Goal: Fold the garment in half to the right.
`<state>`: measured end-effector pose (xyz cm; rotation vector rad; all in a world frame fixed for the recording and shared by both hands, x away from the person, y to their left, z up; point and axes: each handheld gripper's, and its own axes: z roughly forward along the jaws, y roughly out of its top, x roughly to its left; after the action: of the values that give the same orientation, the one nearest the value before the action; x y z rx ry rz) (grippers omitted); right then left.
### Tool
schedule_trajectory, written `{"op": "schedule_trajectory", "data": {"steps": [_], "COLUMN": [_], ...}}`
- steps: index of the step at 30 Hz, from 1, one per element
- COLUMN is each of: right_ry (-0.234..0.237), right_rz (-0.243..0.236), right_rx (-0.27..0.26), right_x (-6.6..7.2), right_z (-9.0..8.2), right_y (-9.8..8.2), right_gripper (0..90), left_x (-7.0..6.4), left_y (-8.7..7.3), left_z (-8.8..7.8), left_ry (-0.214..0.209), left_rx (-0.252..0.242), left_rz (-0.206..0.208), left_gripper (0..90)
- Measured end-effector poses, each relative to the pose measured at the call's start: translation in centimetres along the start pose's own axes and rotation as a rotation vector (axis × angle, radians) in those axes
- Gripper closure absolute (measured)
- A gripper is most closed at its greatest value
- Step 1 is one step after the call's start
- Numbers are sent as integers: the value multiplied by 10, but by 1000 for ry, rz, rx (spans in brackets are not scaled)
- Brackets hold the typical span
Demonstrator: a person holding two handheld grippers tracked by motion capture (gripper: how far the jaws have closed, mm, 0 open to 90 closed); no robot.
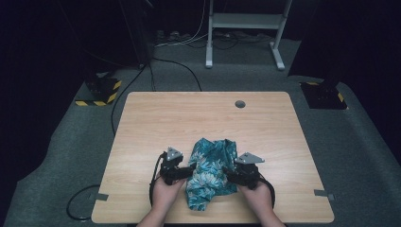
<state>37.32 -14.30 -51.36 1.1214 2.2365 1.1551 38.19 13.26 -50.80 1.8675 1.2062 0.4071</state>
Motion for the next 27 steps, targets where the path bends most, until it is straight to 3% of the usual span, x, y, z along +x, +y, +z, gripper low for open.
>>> {"op": "schedule_trajectory", "data": {"steps": [3, 7, 9, 14, 16, 20, 23, 27], "right_ry": [-30, -80, -103, -119, -116, -142, -141, -156], "right_rz": [-16, -23, -19, 11, 18, 24, 46, 42], "right_rx": [-31, -58, -57, -38, -22, 20, 48, 48], "right_x": [-5, -12, -15, -19, -19, -19, -24, -29], "right_z": [0, 8, 14, 29, 35, 46, 51, 50], "right_y": [16, 36, 43, 54, 55, 53, 50, 47], "right_gripper": [405, 518, 586, 661, 679, 741, 888, 895], "left_x": [2, 4, 5, 7, 8, 15, 21, 27], "left_y": [24, 46, 54, 60, 60, 56, 53, 49], "left_z": [13, 33, 44, 62, 67, 75, 78, 76], "left_ry": [9, -4, 12, -19, -21, -6, -12, 9], "left_rx": [-5, 6, 23, 30, 36, 58, 65, 64], "left_rz": [29, 43, 55, 29, 9, -37, -57, -46], "left_gripper": [276, 257, 241, 263, 297, 451, 552, 658]}}
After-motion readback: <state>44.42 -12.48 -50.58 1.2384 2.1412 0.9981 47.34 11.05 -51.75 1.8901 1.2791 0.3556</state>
